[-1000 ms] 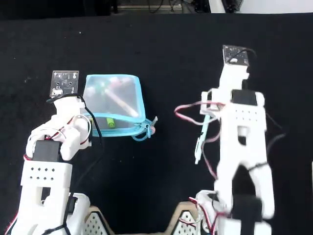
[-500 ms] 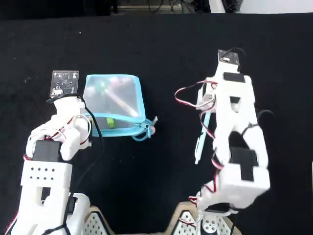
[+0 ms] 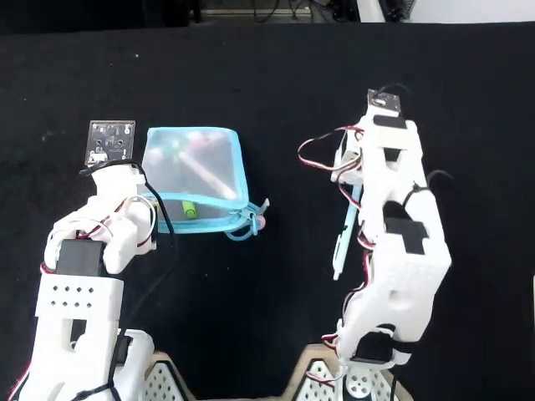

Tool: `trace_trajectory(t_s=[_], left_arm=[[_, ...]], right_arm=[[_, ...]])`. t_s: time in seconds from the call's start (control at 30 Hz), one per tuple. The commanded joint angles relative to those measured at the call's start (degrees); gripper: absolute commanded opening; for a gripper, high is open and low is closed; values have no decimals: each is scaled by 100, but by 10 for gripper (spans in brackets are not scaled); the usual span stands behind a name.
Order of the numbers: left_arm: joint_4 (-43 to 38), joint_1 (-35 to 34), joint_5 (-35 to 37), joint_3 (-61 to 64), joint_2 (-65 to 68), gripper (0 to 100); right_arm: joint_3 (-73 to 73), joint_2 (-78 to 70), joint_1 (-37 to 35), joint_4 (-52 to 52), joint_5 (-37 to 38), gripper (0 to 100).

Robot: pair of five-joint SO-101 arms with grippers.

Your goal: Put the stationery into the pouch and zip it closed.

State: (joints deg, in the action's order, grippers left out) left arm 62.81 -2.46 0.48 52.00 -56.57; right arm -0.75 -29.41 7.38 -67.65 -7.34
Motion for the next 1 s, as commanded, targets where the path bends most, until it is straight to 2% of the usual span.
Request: trace_trajectory(t_s=[0.0, 0.07, 0.23, 0.4, 0.53, 0.8, 0.97], left_arm=[[53, -66, 26, -22, 26, 30], [53, -66, 26, -22, 26, 30], [53, -66, 26, -22, 26, 30], [53, -66, 26, 31, 26, 30], [44, -66, 26, 31, 26, 30], [18, -66, 26, 31, 26, 30], [18, -66, 26, 31, 26, 30]], right_arm=[[-286, -22, 123, -35, 0, 74], [-286, -22, 176, -79, 0, 5], [-198, -22, 105, -229, 70, 11], [189, 110, -501, -264, 695, 11], [927, 875, -800, -123, 888, 11], [3187, 2914, -1081, 1037, 1002, 11], [3477, 3187, -1363, 1029, 1037, 14]])
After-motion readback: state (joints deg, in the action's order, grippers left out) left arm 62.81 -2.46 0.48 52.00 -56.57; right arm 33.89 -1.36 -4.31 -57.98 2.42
